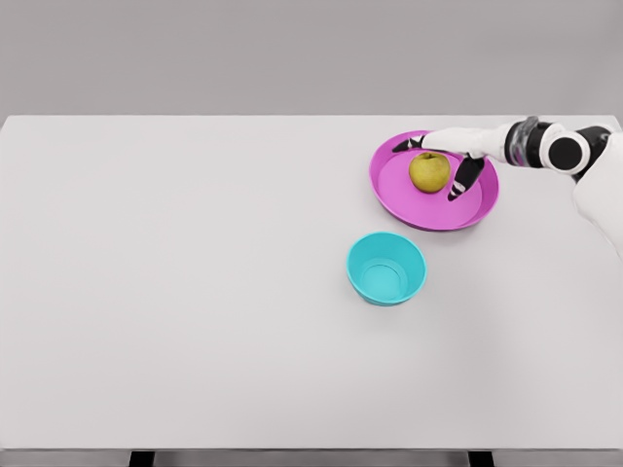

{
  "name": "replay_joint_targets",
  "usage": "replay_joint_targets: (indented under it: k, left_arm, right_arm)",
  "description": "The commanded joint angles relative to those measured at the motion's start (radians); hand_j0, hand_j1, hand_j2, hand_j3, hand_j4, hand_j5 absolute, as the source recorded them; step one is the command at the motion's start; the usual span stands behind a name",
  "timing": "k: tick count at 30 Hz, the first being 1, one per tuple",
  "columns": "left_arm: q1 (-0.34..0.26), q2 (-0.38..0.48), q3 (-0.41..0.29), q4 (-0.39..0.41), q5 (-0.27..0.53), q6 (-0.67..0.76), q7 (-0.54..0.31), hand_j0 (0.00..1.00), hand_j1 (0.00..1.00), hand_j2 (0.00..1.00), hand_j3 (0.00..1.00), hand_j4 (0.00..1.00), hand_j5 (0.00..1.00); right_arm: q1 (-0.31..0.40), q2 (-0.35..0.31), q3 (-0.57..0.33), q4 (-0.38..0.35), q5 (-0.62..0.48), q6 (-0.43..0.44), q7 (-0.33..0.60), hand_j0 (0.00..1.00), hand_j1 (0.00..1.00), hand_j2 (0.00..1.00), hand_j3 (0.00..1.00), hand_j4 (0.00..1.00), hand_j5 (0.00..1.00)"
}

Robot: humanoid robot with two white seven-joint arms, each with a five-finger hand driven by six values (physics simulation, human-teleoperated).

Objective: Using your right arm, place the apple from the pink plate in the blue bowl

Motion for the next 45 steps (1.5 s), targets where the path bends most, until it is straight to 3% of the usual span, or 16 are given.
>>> replay_joint_targets:
  k: [1,6,7,10,16,23,30,36,41,43,45]
  left_arm:
    - [0.000,0.000,0.000,0.000,0.000,0.000,0.000,1.00,1.00,1.00,1.00,1.00,1.00]
    - [0.000,0.000,0.000,0.000,0.000,0.000,0.000,1.00,1.00,1.00,1.00,1.00,1.00]
    - [0.002,0.000,0.000,0.000,0.000,0.000,0.000,1.00,1.00,1.00,1.00,1.00,1.00]
    - [0.000,0.000,0.000,0.000,0.000,0.000,0.000,1.00,1.00,1.00,1.00,1.00,1.00]
    - [0.000,0.000,0.000,0.000,0.000,0.000,0.000,1.00,1.00,1.00,1.00,1.00,1.00]
    - [0.000,0.000,0.000,0.000,0.000,0.000,0.000,1.00,1.00,1.00,1.00,1.00,1.00]
    - [0.000,0.000,0.000,0.000,0.000,0.000,0.000,1.00,1.00,1.00,1.00,1.00,1.00]
    - [0.000,0.000,0.000,0.000,0.000,0.000,0.000,1.00,1.00,1.00,1.00,1.00,1.00]
    - [0.002,0.000,0.000,0.000,0.000,0.000,0.000,1.00,1.00,1.00,1.00,1.00,1.00]
    - [0.000,0.000,0.000,0.000,0.000,0.000,0.000,1.00,1.00,1.00,1.00,1.00,1.00]
    - [0.002,0.000,0.000,0.000,0.000,0.000,0.000,1.00,1.00,1.00,1.00,1.00,1.00]
  right_arm:
    - [0.000,0.005,0.005,0.015,-0.003,0.002,0.000,1.00,1.00,1.00,1.00,1.00,1.00]
    - [-0.003,0.008,0.019,0.020,-0.003,0.002,0.000,1.00,1.00,1.00,1.00,1.00,1.00]
    - [-0.002,0.008,0.019,0.023,-0.003,0.002,0.000,0.95,0.95,0.95,0.95,0.95,0.95]
    - [-0.002,0.008,0.019,0.023,0.016,0.002,0.000,0.67,0.67,0.67,0.67,0.67,0.67]
    - [-0.002,0.008,0.019,0.021,0.020,0.000,0.000,0.46,0.46,0.46,0.46,0.46,0.46]
    - [-0.011,-0.003,0.009,0.001,0.027,-0.013,0.000,0.46,0.46,0.46,0.46,0.46,0.46]
    - [-0.011,-0.035,0.003,-0.098,0.025,-0.015,0.000,0.46,0.46,0.46,0.46,0.46,0.46]
    - [0.011,-0.145,-0.007,-0.315,0.025,-0.019,0.000,0.46,0.46,0.46,0.46,0.46,0.46]
    - [0.023,-0.179,-0.014,-0.330,0.022,-0.129,0.000,0.44,0.44,0.44,0.44,0.44,0.44]
    - [0.041,-0.200,-0.038,-0.348,0.020,-0.129,0.000,0.44,0.44,0.44,0.44,0.44,0.44]
    - [0.077,-0.230,-0.084,-0.416,0.020,-0.129,0.000,0.44,0.44,0.44,0.44,0.44,0.44]
